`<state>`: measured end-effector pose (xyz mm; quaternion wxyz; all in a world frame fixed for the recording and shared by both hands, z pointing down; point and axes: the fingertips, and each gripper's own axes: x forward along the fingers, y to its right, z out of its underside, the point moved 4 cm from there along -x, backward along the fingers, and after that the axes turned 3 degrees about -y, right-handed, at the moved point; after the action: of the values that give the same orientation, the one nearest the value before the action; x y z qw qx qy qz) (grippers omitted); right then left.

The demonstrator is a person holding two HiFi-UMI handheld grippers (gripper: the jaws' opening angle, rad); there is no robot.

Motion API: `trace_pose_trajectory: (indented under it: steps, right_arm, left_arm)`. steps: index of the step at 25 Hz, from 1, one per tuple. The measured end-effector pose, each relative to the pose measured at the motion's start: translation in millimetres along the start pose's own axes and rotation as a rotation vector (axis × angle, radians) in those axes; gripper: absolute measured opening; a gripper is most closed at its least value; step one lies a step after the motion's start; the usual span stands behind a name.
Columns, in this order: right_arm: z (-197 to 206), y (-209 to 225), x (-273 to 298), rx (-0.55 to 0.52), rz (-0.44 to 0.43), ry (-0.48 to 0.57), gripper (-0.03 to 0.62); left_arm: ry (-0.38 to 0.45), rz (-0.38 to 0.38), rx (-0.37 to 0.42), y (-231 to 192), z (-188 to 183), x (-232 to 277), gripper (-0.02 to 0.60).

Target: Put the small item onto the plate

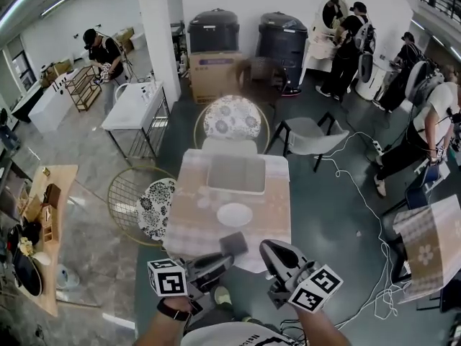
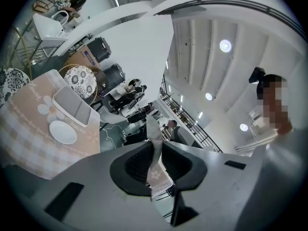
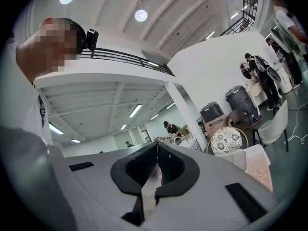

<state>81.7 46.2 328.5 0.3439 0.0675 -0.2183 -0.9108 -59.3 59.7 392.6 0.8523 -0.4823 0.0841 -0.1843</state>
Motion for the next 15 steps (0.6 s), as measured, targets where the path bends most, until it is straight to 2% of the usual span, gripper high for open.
trace_pose_trajectory:
  steps: [7, 15]
  right_arm:
    - [3, 27, 42, 0.007, 0.059, -0.007, 0.014]
    - [13, 75, 74, 0.024, 0.094, -0.019, 0.014]
  left_arm:
    - [-0.066, 0.014, -0.019, -49, -29, 11, 0.063]
    - [-0.109, 0.017, -0.051, -107, -41, 36, 0.063]
